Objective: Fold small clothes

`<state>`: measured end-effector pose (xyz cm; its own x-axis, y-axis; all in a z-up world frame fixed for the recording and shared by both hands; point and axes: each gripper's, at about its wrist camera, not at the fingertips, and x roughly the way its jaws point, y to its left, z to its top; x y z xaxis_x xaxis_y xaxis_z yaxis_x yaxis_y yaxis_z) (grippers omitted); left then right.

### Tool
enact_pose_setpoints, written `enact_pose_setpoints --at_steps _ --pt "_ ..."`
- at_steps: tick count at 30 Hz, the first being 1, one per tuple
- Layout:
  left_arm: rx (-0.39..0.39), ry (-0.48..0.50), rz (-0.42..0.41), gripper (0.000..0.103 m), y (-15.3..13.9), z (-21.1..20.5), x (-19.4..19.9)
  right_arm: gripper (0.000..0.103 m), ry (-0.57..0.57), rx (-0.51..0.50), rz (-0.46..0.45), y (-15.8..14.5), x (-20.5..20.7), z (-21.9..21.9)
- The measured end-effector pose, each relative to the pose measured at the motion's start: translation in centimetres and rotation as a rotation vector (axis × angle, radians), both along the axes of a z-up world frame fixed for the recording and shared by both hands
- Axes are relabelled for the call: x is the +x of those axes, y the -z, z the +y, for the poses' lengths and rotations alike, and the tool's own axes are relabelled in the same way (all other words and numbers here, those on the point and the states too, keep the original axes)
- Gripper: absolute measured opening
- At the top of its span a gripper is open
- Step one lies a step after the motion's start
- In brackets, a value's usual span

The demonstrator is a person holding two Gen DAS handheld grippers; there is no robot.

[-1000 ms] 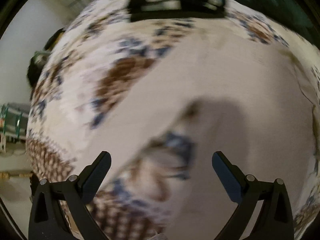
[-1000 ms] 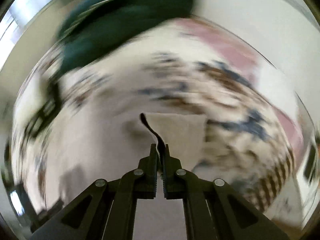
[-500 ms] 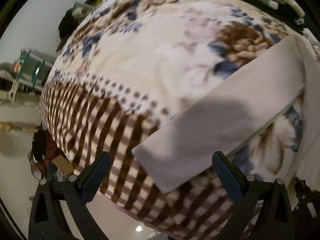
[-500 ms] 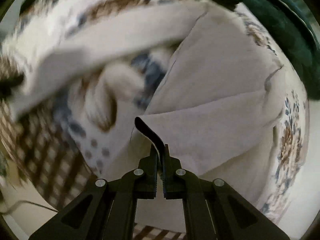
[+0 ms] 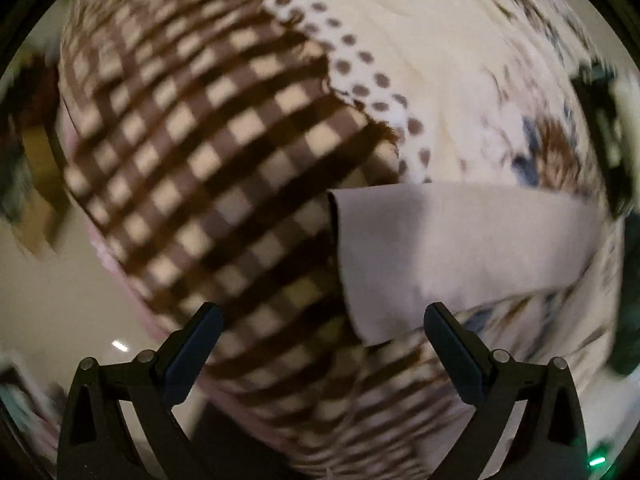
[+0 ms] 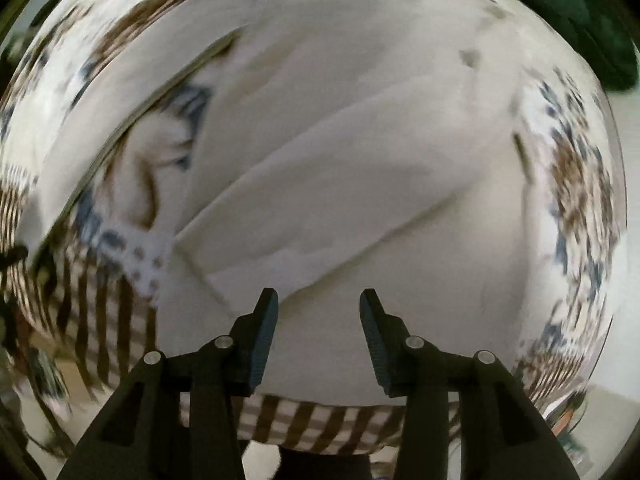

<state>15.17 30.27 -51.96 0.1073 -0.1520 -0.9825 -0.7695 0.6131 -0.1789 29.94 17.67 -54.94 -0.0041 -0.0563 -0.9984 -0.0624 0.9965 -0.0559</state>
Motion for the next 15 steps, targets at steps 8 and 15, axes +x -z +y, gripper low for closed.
enact_pose_setpoints --at_steps 8,15 --pt "0.114 -0.052 -0.082 0.007 1.5 -0.8 2.1 0.045 0.144 0.034 0.006 1.8 0.2 -6.8" --pt "0.336 0.025 -0.122 0.001 -4.1 -3.7 1.7 0.045 0.114 0.058 -0.037 0.0 1.1 -12.8"
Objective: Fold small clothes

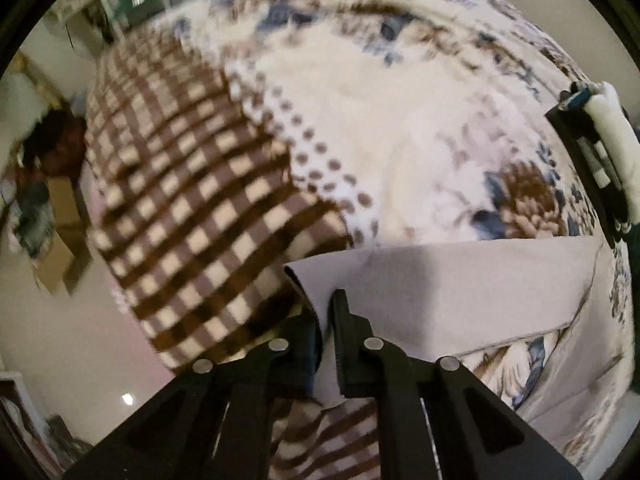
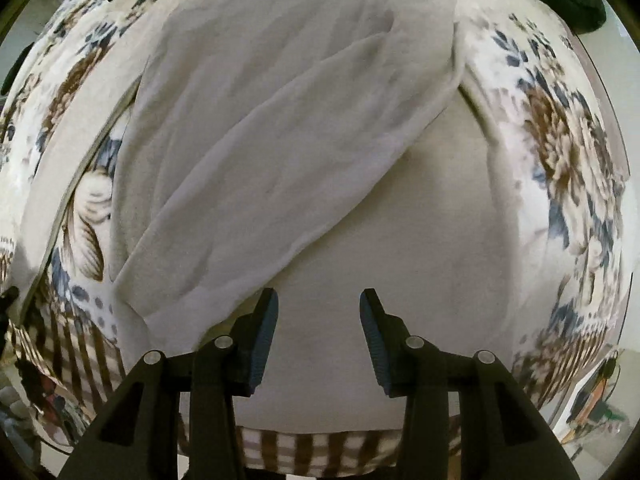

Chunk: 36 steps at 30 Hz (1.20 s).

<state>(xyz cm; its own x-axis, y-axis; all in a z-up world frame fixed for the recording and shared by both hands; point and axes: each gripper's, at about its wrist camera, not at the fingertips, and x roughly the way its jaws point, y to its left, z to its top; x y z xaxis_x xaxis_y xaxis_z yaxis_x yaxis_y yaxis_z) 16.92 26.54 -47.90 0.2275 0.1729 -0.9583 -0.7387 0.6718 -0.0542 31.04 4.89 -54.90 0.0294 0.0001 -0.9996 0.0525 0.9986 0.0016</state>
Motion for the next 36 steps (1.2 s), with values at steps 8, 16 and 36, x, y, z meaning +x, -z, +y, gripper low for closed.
enact_pose_setpoints --at_steps 8,16,36 --pt "0.145 0.176 -0.148 0.001 -8.2 -4.5 1.9 0.045 0.017 0.065 -0.033 -1.8 -0.1 -6.3" --pt "0.062 0.665 -0.316 0.001 -13.1 -19.0 4.9 0.059 0.109 0.108 0.012 -2.1 -4.3 -15.5" --pt "-0.234 1.279 0.043 0.093 2.2 -41.1 -1.4 0.062 0.309 0.143 0.102 0.6 -17.6 -31.8"
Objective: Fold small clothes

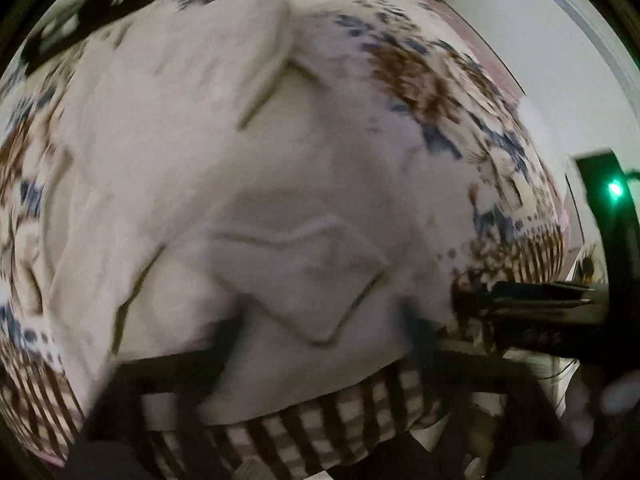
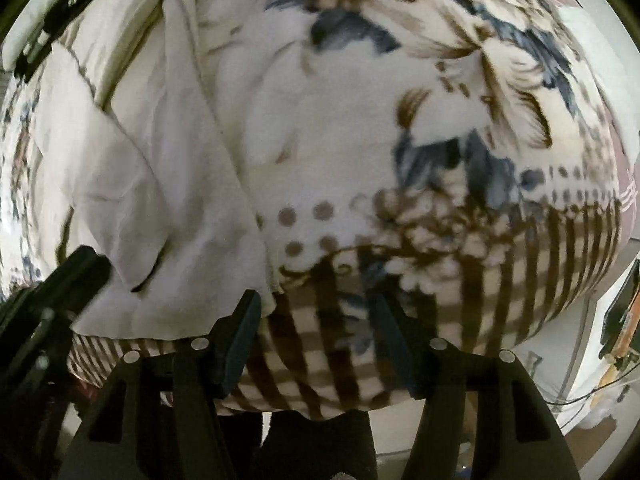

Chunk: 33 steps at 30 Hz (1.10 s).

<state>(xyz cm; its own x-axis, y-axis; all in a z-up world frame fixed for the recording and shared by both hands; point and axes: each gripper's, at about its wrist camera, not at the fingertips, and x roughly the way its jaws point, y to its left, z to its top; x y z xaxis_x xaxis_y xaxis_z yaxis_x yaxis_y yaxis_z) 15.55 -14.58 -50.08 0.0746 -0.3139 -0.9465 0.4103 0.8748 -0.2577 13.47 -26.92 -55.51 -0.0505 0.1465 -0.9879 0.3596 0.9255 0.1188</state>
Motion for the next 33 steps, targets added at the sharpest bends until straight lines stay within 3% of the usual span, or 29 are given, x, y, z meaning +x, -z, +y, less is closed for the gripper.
enact_pose_setpoints --at_steps 4,7,11,13,14,15,20,22,23,24,25,26,28,29,33 --pt "-0.009 -0.182 -0.009 0.093 -1.0 5.9 0.5 0.062 0.072 0.070 -0.050 -0.6 -0.3 -2.0" --pt "0.063 -0.334 -0.017 0.093 -0.2 11.1 1.0 0.062 0.104 0.143 -0.062 -0.2 1.1 -4.1" --pt "0.138 -0.490 0.045 0.093 2.5 16.9 1.3 0.062 0.142 0.242 -0.026 1.8 0.8 -6.8" --pt "0.126 -0.524 0.075 0.092 3.4 18.4 1.1 0.045 0.145 0.285 -0.025 2.1 0.3 -7.9" --pt "0.100 -0.537 0.091 0.092 3.7 18.9 0.8 0.008 0.140 0.273 -0.031 1.8 0.1 -8.2" --pt "0.083 -0.540 0.104 0.092 4.0 19.2 0.5 0.006 0.150 0.261 -0.047 1.7 -0.2 -8.4" --pt "0.023 -0.518 0.174 0.092 5.3 18.5 -1.2 0.007 0.146 0.257 -0.057 0.7 -0.8 -9.1" --pt "0.003 -0.521 0.162 0.089 5.3 18.2 -1.6 0.021 0.123 0.279 -0.031 1.3 -0.3 -8.1" --pt "-0.013 -0.528 0.150 0.082 5.2 17.9 -2.0 0.040 0.119 0.293 -0.026 1.5 -0.2 -8.2" --pt "-0.012 -0.532 0.140 0.054 5.0 17.6 -2.3 0.050 0.124 0.306 -0.024 1.5 0.1 -8.3" --pt "-0.007 -0.528 0.139 0.016 4.9 17.6 -2.8 0.049 0.130 0.318 -0.015 1.8 0.0 -8.5" --pt "-0.008 -0.519 0.150 0.006 4.9 17.5 -3.0 0.050 0.142 0.333 -0.008 1.9 -0.3 -9.5" --pt "-0.031 -0.529 0.145 0.005 3.6 18.4 -3.6 0.040 0.151 0.339 -0.024 1.3 -0.6 -10.6" --pt "-0.040 -0.538 0.145 0.004 3.2 18.3 -3.9 0.012 0.147 0.335 -0.023 1.0 -0.9 -10.8" --pt "-0.108 -0.615 0.193 0.004 1.5 19.5 -4.5 0.007 0.155 0.348 -0.040 0.8 -0.6 -9.1"
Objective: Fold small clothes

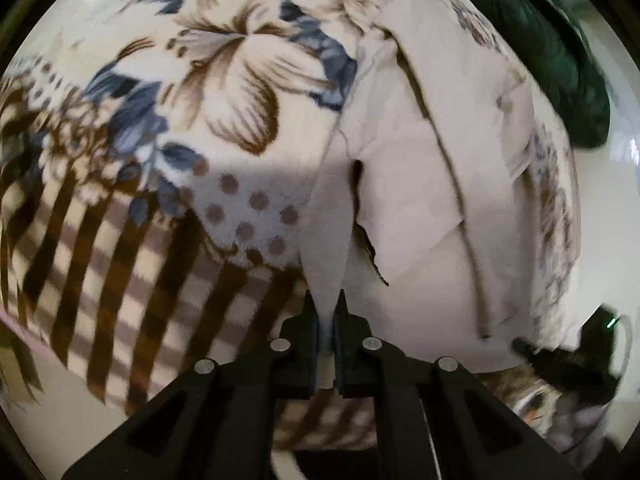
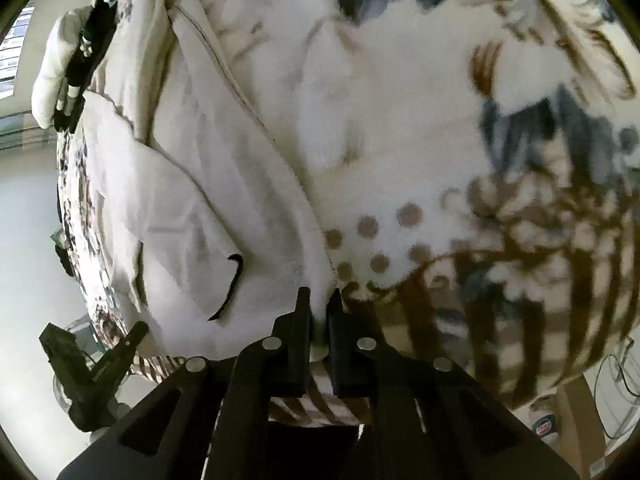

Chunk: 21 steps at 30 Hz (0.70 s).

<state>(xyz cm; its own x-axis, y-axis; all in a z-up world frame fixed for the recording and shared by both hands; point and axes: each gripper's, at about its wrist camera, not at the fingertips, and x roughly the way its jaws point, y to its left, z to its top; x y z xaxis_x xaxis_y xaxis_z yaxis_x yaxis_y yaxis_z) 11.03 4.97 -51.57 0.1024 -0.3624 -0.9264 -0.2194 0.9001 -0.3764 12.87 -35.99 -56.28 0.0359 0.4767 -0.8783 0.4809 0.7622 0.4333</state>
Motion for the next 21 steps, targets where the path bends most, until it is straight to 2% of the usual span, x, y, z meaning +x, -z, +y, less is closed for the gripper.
enact_pose_setpoints --at_steps 3,5,8,12,15,16,17,18,19,20,21 --pt "-0.080 -0.088 0.041 0.004 -0.9 2.0 1.5 0.007 -0.016 0.014 -0.007 -1.8 0.2 0.3" --pt "-0.143 -0.156 0.067 0.004 -1.6 2.9 2.5 0.007 -0.022 0.035 -0.013 -3.1 0.5 -1.4" --pt "-0.206 -0.213 0.065 0.004 -1.9 3.6 6.1 0.007 -0.018 0.059 -0.030 -4.9 1.9 -2.8" --pt "-0.219 -0.221 0.017 0.004 -1.8 3.3 12.7 0.007 0.009 0.071 -0.074 -6.2 6.6 -3.8" --pt "-0.259 -0.224 0.009 0.009 0.4 2.7 17.8 0.007 -0.001 0.019 -0.140 -6.4 11.9 -3.4" --pt "-0.271 -0.224 0.016 0.009 1.4 2.6 19.4 0.007 -0.001 0.015 -0.146 -5.9 13.8 -3.9" --pt "-0.294 -0.237 0.025 0.013 2.4 2.6 20.8 0.007 0.017 0.011 -0.142 -5.4 15.1 -4.0" --pt "-0.331 -0.259 0.023 0.016 3.0 2.8 21.7 0.011 0.046 0.025 -0.148 -4.9 16.5 -4.4" --pt "-0.333 -0.269 0.016 0.023 2.8 2.9 21.7 0.014 0.064 0.041 -0.153 -4.6 17.4 -4.8" --pt "-0.320 -0.282 -0.007 0.035 2.3 3.6 21.8 0.032 0.082 0.043 -0.153 -4.6 18.0 -5.4" --pt "-0.312 -0.286 -0.038 0.041 1.6 4.1 21.6 0.049 0.105 0.037 -0.175 -5.1 18.0 -6.3"
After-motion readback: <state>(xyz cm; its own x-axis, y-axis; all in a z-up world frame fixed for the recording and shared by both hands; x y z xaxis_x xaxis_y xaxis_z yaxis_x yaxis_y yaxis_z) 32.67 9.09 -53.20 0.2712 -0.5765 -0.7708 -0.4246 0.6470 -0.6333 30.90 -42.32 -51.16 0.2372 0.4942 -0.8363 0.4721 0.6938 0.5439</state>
